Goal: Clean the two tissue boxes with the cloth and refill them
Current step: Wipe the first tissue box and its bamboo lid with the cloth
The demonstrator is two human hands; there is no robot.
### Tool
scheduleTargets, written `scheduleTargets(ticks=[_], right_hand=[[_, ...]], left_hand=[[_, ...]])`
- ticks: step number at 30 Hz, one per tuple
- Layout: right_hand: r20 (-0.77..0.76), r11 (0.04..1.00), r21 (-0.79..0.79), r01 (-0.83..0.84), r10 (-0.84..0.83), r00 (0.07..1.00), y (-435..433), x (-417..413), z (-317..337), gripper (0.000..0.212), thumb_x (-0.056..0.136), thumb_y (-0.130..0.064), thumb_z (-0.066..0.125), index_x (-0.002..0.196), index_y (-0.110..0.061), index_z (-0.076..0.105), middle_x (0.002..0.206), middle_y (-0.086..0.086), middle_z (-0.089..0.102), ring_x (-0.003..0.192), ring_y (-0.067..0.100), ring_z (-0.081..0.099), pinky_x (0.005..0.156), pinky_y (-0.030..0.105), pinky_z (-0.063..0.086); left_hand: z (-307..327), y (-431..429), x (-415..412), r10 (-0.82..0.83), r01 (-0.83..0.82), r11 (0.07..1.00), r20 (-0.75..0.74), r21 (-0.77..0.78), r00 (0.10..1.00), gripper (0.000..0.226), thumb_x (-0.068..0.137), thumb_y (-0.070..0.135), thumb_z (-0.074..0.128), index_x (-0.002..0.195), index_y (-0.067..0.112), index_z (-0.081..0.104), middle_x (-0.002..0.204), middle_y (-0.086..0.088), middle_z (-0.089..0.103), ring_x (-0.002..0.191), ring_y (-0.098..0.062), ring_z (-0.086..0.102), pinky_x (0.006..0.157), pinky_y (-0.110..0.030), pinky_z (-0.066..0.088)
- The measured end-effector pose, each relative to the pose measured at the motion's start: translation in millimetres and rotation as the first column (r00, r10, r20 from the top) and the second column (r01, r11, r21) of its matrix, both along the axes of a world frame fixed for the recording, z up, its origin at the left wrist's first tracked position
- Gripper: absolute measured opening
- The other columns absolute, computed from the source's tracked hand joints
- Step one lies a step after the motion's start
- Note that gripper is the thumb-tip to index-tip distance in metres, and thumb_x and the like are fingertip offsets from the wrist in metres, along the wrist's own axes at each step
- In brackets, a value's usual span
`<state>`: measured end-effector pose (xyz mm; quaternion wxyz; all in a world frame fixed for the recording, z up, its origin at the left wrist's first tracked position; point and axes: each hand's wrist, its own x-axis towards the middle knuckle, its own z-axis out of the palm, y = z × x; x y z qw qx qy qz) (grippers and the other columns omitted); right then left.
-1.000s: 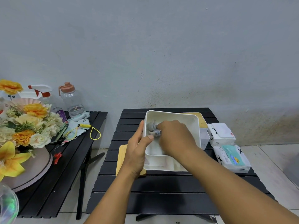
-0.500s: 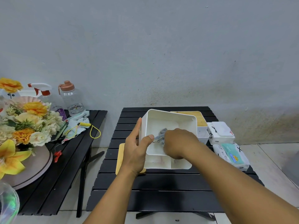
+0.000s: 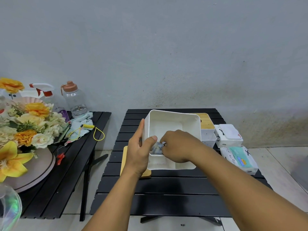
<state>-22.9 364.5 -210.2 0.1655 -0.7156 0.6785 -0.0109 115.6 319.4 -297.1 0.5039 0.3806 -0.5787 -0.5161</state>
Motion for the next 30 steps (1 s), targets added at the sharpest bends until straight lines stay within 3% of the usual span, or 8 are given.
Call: scheduleTargets(ticks=[2,5,9,13,18,23,28,30], right_hand=[[-0.15,0.997,-0.039,0.059,-0.064,0.987,1.3,-1.6,3.5,0.017,0.096,-0.032,0.052,0.103,-0.018,0.058,0.095,0.005,0.057,0.087,0.024,0.055,0.068,0.031,0.043],[-0.173,0.957,-0.264,0.123,-0.173,0.97,3.7,-1.3,4.5,0.022,0.098,-0.023,0.053,0.116,-0.012,0.06,0.115,0.012,0.054,0.102,0.03,0.052,0.072,0.033,0.039],[-0.274,0.894,-0.443,0.07,-0.209,0.939,1.5,-3.8,-3.8,0.032,0.093,-0.002,0.051,0.121,-0.011,0.062,0.123,0.012,0.048,0.116,0.029,0.043,0.072,0.029,0.031],[-0.389,0.966,-0.258,0.034,-0.136,0.911,0.8,-8.1,-12.6,0.034,0.096,-0.01,0.051,0.129,-0.012,0.056,0.125,0.008,0.056,0.121,0.029,0.042,0.075,0.029,0.03],[-0.367,0.99,-0.105,0.098,-0.13,0.921,-3.4,-5.4,-12.7,0.043,0.097,-0.021,0.052,0.139,-0.012,0.046,0.132,0.008,0.056,0.12,0.028,0.048,0.084,0.033,0.041],[-0.236,0.995,0.047,0.092,-0.079,0.968,-7.5,-9.2,-8.1,0.026,0.098,-0.025,0.045,0.118,-0.015,0.057,0.105,0.005,0.061,0.097,0.024,0.059,0.075,0.032,0.044],[-0.06,0.994,0.099,0.054,-0.049,0.997,-11.1,-11.5,-4.9,0.012,0.098,-0.027,0.044,0.097,-0.018,0.052,0.105,0.005,0.062,0.09,0.023,0.055,0.073,0.032,0.043],[0.101,0.996,0.086,0.03,-0.039,0.994,-9.5,-9.9,-1.3,0.014,0.096,-0.025,0.048,0.091,-0.015,0.057,0.099,0.007,0.063,0.087,0.024,0.056,0.071,0.033,0.042]], left_hand=[[0.6,0.8,1.2,0.002,-0.002,1.0,0.028,-0.01,1.0,0.094,0.072,0.046,0.066,0.159,0.025,0.038,0.143,0.0,0.064,0.123,-0.018,0.067,0.095,-0.031,0.057],[2.6,1.6,0.9,-0.004,0.004,1.0,0.024,-0.005,1.0,0.096,0.072,0.046,0.066,0.16,0.023,0.036,0.141,0.009,0.065,0.124,-0.01,0.065,0.093,-0.024,0.056],[4.5,1.8,1.1,-0.005,0.005,1.0,0.035,0.007,0.999,0.091,0.075,0.045,0.066,0.159,0.024,0.039,0.144,0.001,0.064,0.128,-0.022,0.064,0.104,-0.043,0.055],[5.2,6.6,0.7,0.024,-0.021,0.999,0.093,-0.028,0.995,0.098,0.07,0.049,0.069,0.16,0.025,0.038,0.148,0.015,0.057,0.134,-0.01,0.057,0.112,-0.046,0.049],[2.9,9.2,-1.3,0.061,-0.055,0.996,0.09,-0.066,0.994,0.095,0.071,0.046,0.071,0.158,0.027,0.039,0.152,0.014,0.053,0.139,-0.014,0.054,0.113,-0.052,0.047],[3.2,10.1,-0.5,0.087,-0.086,0.995,0.027,-0.052,0.996,0.089,0.07,0.044,0.072,0.153,0.034,0.041,0.151,0.011,0.056,0.135,-0.017,0.058,0.109,-0.055,0.05],[3.9,10.0,-0.8,0.105,-0.105,0.994,-0.019,-0.029,0.994,0.075,0.071,0.042,0.071,0.143,0.044,0.047,0.144,0.003,0.063,0.126,-0.021,0.065,0.104,-0.056,0.053],[4.3,9.6,-1.7,0.102,-0.103,0.994,-0.033,-0.03,0.994,0.075,0.074,0.04,0.069,0.147,0.039,0.05,0.14,-0.009,0.065,0.123,-0.03,0.067,0.104,-0.059,0.052]])
